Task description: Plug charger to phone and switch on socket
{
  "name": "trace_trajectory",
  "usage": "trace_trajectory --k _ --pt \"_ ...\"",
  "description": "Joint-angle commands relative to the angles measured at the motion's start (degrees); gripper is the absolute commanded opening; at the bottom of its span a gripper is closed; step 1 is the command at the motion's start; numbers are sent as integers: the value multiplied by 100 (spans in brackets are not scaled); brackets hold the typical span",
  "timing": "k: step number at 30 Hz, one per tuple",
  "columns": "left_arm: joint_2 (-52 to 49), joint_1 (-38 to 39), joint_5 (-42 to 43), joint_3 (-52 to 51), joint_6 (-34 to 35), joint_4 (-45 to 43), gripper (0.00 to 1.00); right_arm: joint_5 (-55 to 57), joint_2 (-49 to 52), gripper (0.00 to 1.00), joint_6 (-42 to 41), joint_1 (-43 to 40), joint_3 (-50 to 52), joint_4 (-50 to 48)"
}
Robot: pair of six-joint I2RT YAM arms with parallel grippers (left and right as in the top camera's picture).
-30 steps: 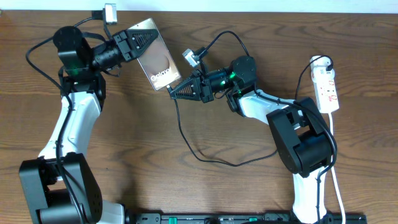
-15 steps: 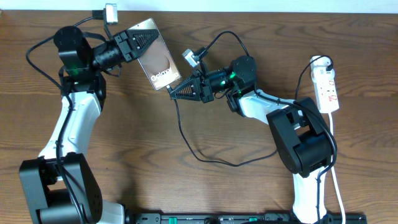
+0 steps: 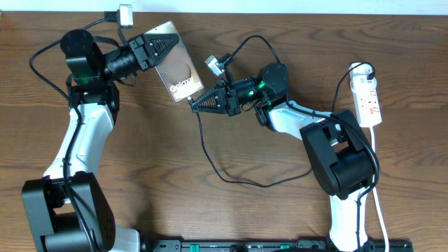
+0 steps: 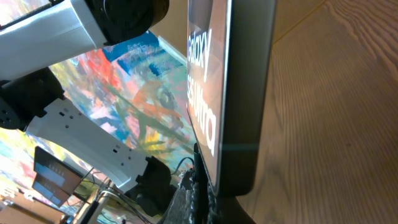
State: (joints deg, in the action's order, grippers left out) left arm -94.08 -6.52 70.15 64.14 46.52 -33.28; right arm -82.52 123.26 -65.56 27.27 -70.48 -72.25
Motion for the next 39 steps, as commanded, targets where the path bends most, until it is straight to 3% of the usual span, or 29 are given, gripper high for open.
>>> trace_trajectory --k 1,28,39 --pt "-22 76 334 15 28 -26 8 391 -42 1 -26 -57 -46 -44" --pt "-22 72 -37 15 31 -26 8 330 -42 1 -44 -184 -44 -42" --pt "-22 76 -35 15 452 -26 7 334 -42 1 -46 -168 -44 -39"
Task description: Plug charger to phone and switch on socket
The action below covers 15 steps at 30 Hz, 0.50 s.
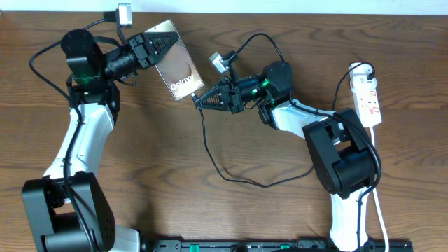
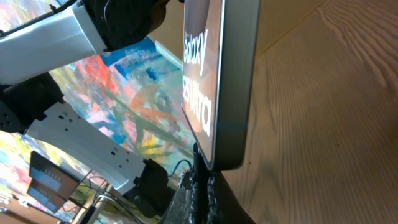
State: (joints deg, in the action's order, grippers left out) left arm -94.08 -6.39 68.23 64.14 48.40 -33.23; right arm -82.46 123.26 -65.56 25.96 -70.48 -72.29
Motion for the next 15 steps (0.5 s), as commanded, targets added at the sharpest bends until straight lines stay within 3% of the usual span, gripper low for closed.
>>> trace_trajectory --k 1,15 --pt "-22 66 157 15 275 -31 7 328 -42 1 -46 -37 -44 -35" --pt "-22 66 157 15 223 -33 7 363 -42 1 -81 -35 -44 -37"
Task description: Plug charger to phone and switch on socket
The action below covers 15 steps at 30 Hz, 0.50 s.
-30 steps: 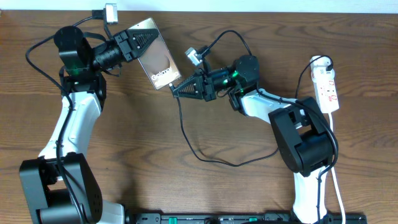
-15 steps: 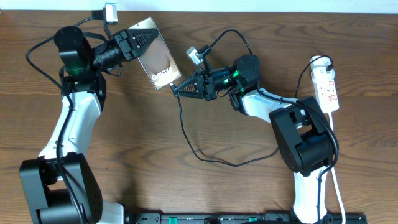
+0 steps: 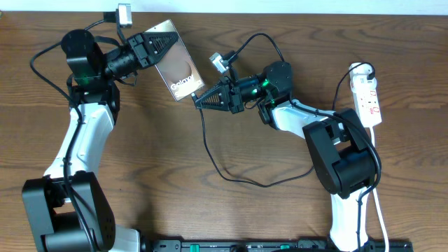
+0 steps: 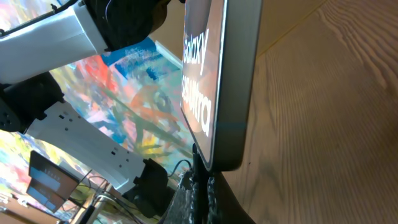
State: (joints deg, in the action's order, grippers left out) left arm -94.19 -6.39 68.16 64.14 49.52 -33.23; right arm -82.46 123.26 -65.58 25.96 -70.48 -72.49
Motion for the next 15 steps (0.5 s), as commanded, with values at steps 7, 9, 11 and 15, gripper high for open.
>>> trace_trajectory --k 7,9,11,15 --pt "-11 74 170 15 7 -28 7 369 -42 1 -127 -35 -44 -17" --pt "-11 74 168 15 7 -28 7 369 -42 1 -127 -35 -44 -20" --pt "-11 76 170 15 7 -28 7 367 -42 1 -127 -35 -44 -17" --pt "-11 76 170 15 7 -28 8 365 -42 1 -127 -35 -44 -17"
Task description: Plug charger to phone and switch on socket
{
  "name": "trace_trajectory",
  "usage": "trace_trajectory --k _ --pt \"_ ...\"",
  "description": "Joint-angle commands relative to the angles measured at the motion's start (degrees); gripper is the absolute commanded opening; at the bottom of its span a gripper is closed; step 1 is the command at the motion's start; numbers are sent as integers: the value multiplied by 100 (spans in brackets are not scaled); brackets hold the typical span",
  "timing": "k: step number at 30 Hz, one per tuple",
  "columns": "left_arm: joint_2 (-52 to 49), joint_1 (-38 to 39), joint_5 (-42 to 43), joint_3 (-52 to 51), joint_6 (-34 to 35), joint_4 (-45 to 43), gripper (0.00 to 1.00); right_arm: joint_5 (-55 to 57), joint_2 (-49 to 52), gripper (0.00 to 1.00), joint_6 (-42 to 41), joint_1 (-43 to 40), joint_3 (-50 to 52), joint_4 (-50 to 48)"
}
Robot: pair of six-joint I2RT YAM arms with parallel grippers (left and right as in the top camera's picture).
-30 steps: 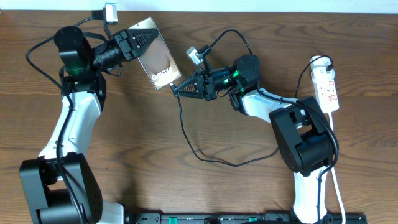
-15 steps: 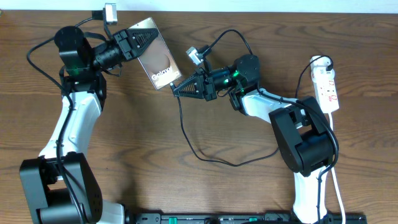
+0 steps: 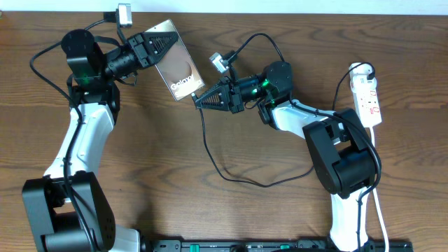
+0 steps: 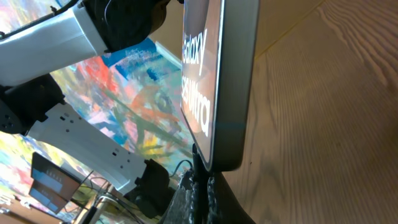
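A gold phone [image 3: 178, 64] with "Galaxy" on its screen is held off the table at the back left, with my left gripper [image 3: 161, 43] shut on its upper end. My right gripper [image 3: 198, 103] is shut on the charger plug, right at the phone's lower end. In the right wrist view the phone's [image 4: 217, 81] bottom edge sits just above the gripper [image 4: 203, 182], and the thin dark plug rises between the fingers to meet that edge. Whether the plug is seated in the port is hidden. The white socket strip [image 3: 368, 96] lies at the far right.
The black charger cable [image 3: 210, 157] loops from the right gripper across the middle of the wooden table towards the right arm's base. A white lead [image 3: 376, 189] runs from the socket strip along the right edge. A small camera [image 3: 124, 14] sits at the back.
At first my right gripper held the plug a little lower and further left under the phone's lower end. By the second moment it stood slightly to the right and closer beneath the phone's edge. Both arms have kept that pose through the later moments.
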State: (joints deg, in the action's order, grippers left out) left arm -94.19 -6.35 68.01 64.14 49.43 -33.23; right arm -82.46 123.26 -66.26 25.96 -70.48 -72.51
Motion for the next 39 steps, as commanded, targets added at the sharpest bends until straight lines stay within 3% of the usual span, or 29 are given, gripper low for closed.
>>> trace_trajectory --k 1,39 --pt "-11 72 186 15 15 -28 8 365 -42 1 -59 -35 -44 -15" --pt "-11 72 461 15 11 -31 7 389 -42 1 -105 79 -44 -15"
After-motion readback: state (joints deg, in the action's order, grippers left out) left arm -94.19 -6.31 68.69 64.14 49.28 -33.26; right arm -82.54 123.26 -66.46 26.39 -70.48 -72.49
